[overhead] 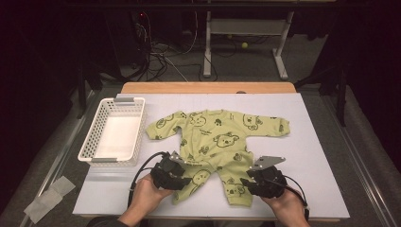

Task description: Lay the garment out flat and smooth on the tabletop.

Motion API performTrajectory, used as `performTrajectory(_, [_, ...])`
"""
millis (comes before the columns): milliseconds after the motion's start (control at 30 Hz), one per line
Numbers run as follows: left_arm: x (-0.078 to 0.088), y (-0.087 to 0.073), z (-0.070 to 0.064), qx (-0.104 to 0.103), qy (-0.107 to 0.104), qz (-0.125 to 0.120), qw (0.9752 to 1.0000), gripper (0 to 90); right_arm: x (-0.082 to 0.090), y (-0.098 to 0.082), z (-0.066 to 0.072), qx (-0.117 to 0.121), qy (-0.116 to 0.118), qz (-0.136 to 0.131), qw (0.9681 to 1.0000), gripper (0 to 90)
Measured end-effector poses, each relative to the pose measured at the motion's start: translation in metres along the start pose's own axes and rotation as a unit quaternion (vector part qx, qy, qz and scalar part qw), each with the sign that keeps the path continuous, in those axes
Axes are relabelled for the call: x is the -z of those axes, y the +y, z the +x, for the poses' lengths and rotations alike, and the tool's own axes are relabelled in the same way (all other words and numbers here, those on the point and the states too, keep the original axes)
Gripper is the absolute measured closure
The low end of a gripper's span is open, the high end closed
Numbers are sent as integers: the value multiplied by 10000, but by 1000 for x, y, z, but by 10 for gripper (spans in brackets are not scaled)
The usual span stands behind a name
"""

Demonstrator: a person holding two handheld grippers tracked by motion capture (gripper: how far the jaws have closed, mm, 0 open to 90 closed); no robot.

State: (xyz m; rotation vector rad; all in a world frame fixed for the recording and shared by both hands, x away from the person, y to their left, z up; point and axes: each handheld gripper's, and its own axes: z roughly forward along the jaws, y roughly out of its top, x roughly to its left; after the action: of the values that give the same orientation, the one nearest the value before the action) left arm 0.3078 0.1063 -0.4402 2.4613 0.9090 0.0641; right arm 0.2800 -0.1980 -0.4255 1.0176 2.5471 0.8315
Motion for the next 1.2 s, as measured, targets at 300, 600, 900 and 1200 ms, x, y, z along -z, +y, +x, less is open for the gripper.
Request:
performTrajectory(300, [-12, 1, -4, -276, 45, 136, 9995, 643, -33, 5, 7, 183, 151, 459, 9987, 669])
performTrajectory(600, [-10, -5, -11, -251, -520, 169, 9982, 845, -27, -3, 14, 254, 320, 463, 9981, 900])
performTrajectory(900, [1, -24, -29, -270, -837, 72, 9961, 795, -4, -18, 32, 328, 599, 353, 9970, 876])
performTrajectory(1200, [29, -11, -12, -79, -357, -473, 9982, 545, 11, -1, 13, 198, 167, -10, 9997, 785])
